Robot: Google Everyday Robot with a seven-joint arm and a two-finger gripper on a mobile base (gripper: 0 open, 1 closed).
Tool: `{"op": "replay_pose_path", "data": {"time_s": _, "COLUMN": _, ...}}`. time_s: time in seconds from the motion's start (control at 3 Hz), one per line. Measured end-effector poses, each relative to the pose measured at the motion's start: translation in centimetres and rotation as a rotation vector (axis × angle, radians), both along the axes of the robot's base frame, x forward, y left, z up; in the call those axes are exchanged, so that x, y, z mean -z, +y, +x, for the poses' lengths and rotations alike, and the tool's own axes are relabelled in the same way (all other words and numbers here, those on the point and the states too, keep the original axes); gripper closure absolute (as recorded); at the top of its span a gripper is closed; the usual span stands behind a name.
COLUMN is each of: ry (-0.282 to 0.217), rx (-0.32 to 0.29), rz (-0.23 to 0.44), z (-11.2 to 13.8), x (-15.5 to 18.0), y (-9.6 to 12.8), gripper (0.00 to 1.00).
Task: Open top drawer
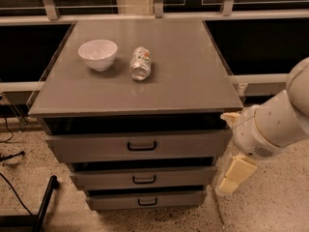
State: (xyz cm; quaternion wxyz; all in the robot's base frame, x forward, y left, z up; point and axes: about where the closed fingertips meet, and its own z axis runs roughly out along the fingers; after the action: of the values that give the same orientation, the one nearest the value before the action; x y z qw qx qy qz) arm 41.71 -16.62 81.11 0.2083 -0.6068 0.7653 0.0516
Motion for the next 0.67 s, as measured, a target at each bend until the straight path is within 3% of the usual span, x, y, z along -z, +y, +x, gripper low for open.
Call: {"op": "replay_pose_path", "data": {"time_s": 0.67, "ry": 0.009, "rx": -0.002, "rz": 0.023, "z": 0.8, "x": 4.1, "y": 0.1, "gripper": 0.0}}
